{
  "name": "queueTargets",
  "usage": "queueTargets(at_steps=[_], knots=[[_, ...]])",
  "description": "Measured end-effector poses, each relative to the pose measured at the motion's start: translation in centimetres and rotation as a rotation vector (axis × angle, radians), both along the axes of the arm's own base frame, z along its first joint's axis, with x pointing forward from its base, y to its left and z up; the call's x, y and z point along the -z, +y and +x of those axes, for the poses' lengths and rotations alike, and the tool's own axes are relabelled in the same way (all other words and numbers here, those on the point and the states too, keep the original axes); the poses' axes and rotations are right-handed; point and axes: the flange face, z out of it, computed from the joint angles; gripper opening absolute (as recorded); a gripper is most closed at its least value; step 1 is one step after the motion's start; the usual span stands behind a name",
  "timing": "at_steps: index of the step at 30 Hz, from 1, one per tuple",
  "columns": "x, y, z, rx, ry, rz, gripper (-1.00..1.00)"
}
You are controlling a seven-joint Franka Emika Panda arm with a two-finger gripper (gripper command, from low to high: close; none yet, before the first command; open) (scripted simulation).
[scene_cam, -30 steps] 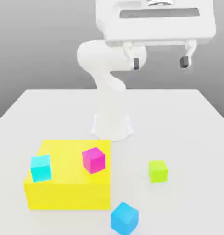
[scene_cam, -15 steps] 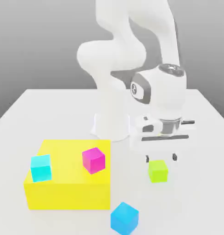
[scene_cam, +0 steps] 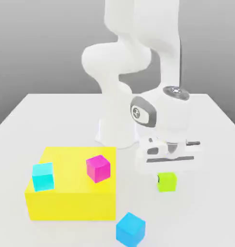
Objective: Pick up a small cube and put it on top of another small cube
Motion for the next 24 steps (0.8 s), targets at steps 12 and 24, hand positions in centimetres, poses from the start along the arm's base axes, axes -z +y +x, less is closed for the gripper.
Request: queueTargets(at_steps=[12,24], knots=[[-5.2,0.3,0.3,-0.002,-0.004,-0.004,-1.00],[-15.1,-11.3,6.9,0.318,-0.001,-0.017,-1.00]])
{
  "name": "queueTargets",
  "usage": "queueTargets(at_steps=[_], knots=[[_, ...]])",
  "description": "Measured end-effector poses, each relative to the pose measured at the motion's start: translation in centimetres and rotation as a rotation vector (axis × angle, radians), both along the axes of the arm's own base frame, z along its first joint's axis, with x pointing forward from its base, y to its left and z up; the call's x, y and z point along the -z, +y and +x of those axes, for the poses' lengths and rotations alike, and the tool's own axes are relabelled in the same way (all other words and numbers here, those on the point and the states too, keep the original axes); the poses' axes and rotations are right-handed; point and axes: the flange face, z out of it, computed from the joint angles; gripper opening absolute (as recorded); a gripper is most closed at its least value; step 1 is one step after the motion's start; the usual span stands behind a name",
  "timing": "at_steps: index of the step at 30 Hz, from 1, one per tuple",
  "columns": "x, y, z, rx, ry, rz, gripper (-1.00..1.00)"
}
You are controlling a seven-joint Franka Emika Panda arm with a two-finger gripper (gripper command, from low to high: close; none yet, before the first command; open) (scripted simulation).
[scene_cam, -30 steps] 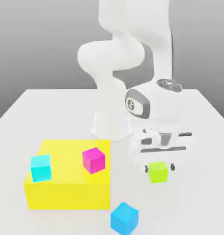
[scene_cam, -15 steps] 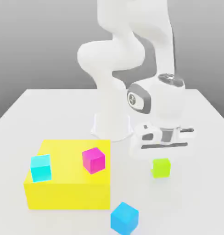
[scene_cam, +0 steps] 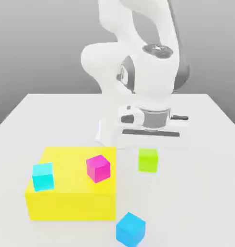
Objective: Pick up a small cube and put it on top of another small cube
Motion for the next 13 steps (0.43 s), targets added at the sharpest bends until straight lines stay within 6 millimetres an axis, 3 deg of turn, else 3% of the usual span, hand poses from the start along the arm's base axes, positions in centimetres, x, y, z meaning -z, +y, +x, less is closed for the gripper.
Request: queueTargets(at_steps=[4,5,10,11,13], knots=[[-5.0,-6.7,0.6,0.160,-0.001,0.014,-1.00],[-5.4,-7.8,0.5,0.187,-0.001,0.018,-1.00],[-0.9,-9.0,0.4,0.212,-0.001,0.020,-1.00],[-0.3,-9.0,0.4,0.213,-0.001,0.019,1.00],[-0.3,-9.0,0.4,0.213,-0.001,0.019,1.00]])
